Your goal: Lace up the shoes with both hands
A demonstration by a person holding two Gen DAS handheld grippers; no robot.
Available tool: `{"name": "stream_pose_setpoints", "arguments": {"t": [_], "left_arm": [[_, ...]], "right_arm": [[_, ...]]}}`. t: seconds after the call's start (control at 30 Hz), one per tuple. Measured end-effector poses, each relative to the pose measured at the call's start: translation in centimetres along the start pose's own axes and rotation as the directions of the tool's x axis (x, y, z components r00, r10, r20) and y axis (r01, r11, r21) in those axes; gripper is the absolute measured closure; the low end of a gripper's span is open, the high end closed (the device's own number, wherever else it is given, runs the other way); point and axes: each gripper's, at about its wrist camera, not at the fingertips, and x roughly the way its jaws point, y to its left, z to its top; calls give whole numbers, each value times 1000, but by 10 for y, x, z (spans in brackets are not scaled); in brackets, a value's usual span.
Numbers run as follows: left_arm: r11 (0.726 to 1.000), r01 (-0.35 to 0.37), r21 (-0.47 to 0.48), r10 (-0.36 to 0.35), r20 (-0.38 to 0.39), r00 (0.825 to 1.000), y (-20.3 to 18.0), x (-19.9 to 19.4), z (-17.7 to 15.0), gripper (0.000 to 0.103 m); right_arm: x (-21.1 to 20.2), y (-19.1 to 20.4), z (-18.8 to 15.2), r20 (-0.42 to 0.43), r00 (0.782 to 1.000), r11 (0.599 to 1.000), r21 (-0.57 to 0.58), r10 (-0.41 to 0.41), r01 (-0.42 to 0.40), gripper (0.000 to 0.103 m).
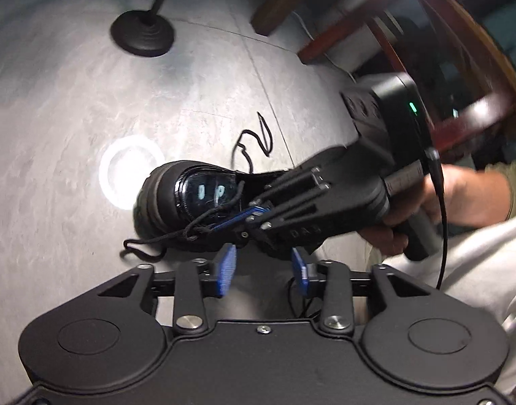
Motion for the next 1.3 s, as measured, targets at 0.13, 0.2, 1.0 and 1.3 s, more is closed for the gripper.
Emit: {"name": "stream_pose_setpoints", "arguments": {"t": [0.13,0.2,1.0,1.3], "left_arm": [[962,65,-266,-67,2,998,33,2,4,51],[939,106,-327,-109,9,994,42,4,8,51],[849,165,-503,-169,37,985,48,32,3,95],[792,114,-600,-203,-82,976,60,44,-2,68]], "right_arm": [[-16,9,-6,45,999,998,-61,-5,8,100],[-21,10,-8,59,998,997,-73,15,-10,100],[-57,42,-52,177,982,922,-386,68,6,100],[-55,52,-57,188,981,890,-455,49,43,100]]}}
